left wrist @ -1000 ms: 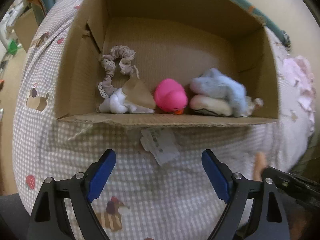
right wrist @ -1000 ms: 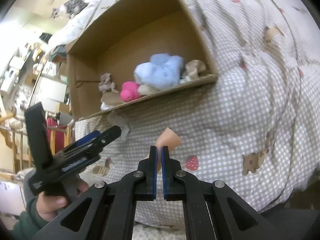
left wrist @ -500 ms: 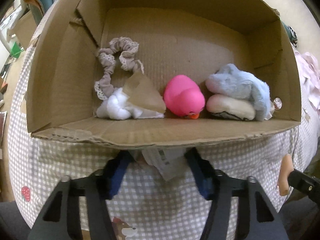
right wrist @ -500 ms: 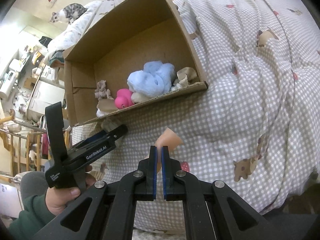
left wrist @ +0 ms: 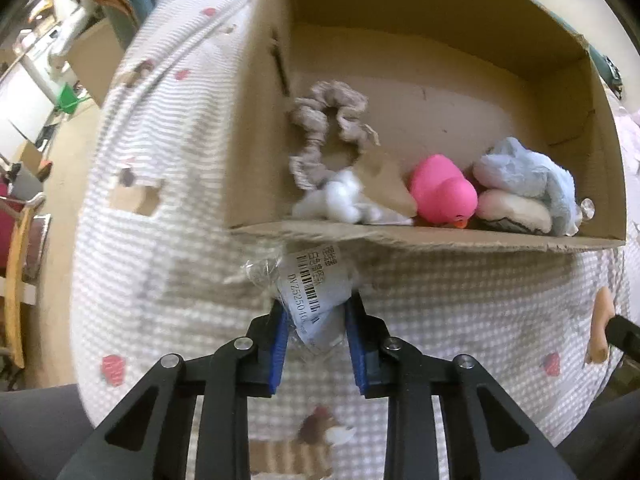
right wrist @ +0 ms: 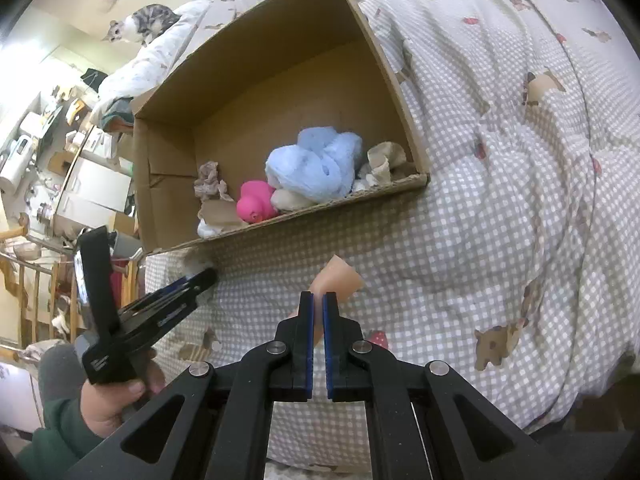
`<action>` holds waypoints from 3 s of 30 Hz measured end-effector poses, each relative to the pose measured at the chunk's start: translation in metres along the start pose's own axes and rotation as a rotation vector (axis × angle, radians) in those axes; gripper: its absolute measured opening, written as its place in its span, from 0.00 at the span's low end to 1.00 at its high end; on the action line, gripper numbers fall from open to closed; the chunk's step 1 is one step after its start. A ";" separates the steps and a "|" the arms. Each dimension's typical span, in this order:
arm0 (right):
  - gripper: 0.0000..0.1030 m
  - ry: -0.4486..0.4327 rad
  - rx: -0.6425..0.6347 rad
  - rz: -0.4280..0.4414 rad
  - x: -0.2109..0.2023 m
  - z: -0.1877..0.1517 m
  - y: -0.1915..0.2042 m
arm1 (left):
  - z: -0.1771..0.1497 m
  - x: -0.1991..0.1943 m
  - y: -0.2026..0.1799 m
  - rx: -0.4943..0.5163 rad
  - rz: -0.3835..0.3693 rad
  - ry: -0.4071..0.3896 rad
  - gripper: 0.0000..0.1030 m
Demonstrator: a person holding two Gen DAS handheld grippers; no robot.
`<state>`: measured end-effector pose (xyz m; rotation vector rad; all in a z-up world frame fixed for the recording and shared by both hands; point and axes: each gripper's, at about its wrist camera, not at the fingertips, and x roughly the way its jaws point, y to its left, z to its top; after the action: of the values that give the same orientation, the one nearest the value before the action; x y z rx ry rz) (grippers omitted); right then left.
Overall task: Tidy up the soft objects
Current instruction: 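Grasp the plastic-bagged white sock with the left gripper while the right holds the tan piece, then carry the bagged sock and tan piece over the box and open both grippers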
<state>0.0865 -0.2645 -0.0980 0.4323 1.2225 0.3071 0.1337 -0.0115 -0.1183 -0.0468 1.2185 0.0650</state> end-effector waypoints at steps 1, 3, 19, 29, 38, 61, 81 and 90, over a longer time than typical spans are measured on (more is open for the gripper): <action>0.06 0.000 -0.002 0.000 0.000 0.001 0.000 | 0.001 -0.003 0.003 0.001 0.005 -0.004 0.23; 0.06 -0.002 -0.006 -0.001 0.000 0.000 0.001 | -0.003 -0.013 0.009 0.003 0.009 -0.018 0.22; 0.06 -0.054 -0.047 0.009 -0.018 -0.005 0.011 | -0.055 -0.105 0.011 -0.017 -0.027 -0.122 0.21; 0.06 -0.172 -0.086 0.107 -0.046 0.004 0.030 | -0.034 -0.135 0.011 -0.023 -0.027 -0.238 0.21; 0.06 -0.295 -0.112 0.228 -0.083 0.020 0.055 | 0.016 -0.172 0.010 -0.003 -0.057 -0.362 0.21; 0.06 -0.231 -0.102 0.155 -0.022 0.100 0.055 | 0.104 -0.079 -0.026 0.101 -0.058 -0.319 0.21; 0.07 -0.133 -0.119 0.057 0.025 0.104 0.047 | 0.092 -0.051 -0.052 0.179 -0.104 -0.214 0.25; 0.13 -0.151 -0.065 0.079 0.018 0.103 0.035 | 0.091 -0.058 -0.049 0.157 -0.076 -0.243 0.57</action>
<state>0.1904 -0.2412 -0.0681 0.4408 1.0472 0.3746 0.2023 -0.0558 -0.0320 0.0508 0.9745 -0.0891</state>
